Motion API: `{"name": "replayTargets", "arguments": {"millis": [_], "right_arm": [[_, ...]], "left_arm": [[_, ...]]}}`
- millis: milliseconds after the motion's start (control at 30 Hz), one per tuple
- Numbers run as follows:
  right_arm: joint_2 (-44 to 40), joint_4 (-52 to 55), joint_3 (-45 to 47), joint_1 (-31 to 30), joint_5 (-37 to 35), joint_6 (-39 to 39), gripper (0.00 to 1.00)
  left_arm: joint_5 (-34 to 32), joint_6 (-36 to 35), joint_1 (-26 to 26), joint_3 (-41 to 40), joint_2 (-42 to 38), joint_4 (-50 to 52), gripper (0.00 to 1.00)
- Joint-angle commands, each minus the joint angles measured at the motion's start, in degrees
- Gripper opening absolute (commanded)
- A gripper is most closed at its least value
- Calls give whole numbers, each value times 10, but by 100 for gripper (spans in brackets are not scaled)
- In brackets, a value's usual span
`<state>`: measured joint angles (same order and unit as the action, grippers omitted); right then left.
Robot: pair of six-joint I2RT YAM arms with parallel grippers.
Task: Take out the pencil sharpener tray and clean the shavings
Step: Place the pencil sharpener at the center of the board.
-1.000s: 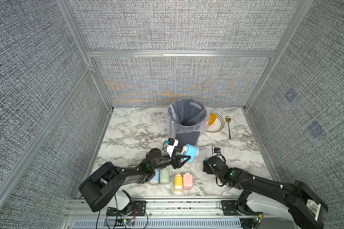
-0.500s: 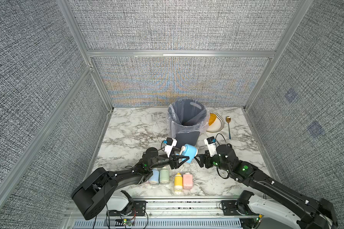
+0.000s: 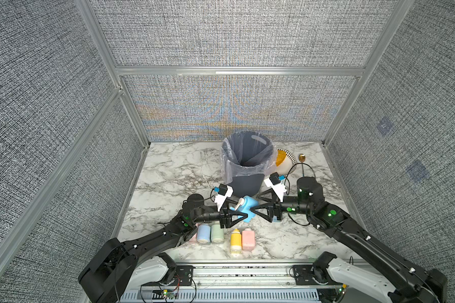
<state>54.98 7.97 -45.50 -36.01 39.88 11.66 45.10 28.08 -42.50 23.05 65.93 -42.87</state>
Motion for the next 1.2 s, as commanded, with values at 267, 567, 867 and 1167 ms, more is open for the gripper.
{"name": "replayTargets", "arguments": {"millis": [267, 567, 867, 1167], "right_arm": [[60, -39, -23, 3, 181, -16, 68], [86, -45, -14, -5, 206, -19, 69], [96, -52, -16, -12, 221, -22, 40], [78, -44, -12, 23, 181, -29, 22]], "left_arm": [[30, 0, 1, 0, -43, 6, 5], [28, 1, 4, 6, -40, 6, 4], [33, 4, 6, 19, -17, 0, 6], [29, -13, 12, 31, -25, 53, 51]]}}
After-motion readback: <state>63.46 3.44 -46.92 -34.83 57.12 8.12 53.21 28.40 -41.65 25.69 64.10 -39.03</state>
